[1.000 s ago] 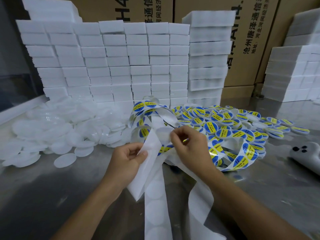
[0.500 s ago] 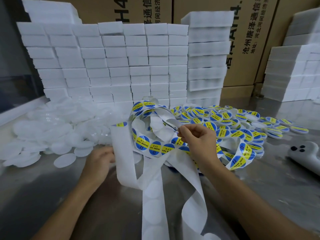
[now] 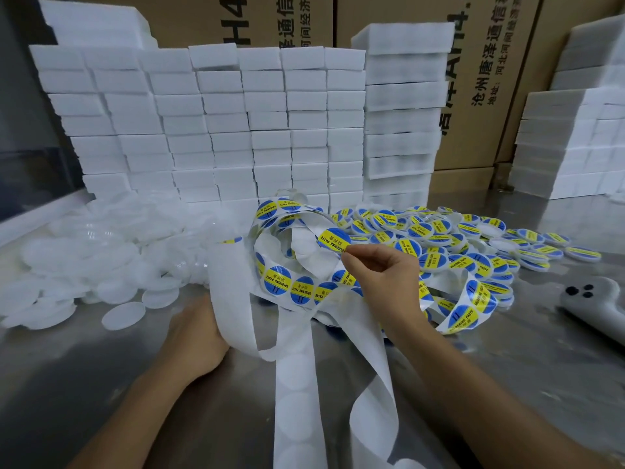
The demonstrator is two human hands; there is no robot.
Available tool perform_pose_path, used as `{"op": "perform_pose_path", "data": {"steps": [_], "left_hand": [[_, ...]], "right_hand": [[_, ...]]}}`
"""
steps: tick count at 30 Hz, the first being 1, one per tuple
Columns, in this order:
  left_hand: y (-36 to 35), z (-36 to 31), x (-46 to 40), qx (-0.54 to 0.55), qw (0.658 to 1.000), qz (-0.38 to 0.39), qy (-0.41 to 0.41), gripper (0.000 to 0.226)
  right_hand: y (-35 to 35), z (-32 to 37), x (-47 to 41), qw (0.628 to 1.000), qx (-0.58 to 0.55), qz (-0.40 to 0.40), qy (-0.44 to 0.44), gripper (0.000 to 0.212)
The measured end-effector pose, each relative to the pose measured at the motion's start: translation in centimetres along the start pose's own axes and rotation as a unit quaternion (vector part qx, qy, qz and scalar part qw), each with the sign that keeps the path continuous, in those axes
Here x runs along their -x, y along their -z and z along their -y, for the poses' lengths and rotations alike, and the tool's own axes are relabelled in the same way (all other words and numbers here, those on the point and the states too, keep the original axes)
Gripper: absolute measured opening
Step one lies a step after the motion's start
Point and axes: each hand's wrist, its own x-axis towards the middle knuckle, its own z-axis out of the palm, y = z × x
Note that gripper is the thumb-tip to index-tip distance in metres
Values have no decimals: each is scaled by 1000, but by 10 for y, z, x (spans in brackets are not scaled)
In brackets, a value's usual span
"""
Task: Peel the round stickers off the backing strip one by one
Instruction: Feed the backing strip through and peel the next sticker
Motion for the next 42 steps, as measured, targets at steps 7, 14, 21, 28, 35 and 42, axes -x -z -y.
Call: {"op": "perform_pose_path", "data": {"steps": [7, 14, 21, 28, 35, 42], "left_hand": [[11, -7, -6, 99, 948, -288, 95, 13], [14, -52, 8, 46, 905, -368, -208, 9], [3, -79, 22, -29, 892, -303, -335, 29], [4, -84, 22, -52, 886, -284, -363, 21], [3, -76, 18, -44, 884, -309, -348, 13], [0, -76, 18, -82, 869, -328, -361, 19]], "right_hand": [[-3, 0, 2, 1000, -1, 8, -3, 22], [-12, 8, 13, 998, 13, 66, 14, 11], [-27, 16, 29, 989, -7, 143, 39, 9], [-29, 14, 28, 988, 3, 148, 31, 21], [-24, 14, 25, 988, -18, 149, 34, 11], [-25, 14, 24, 989, -21, 143, 26, 16]]}}
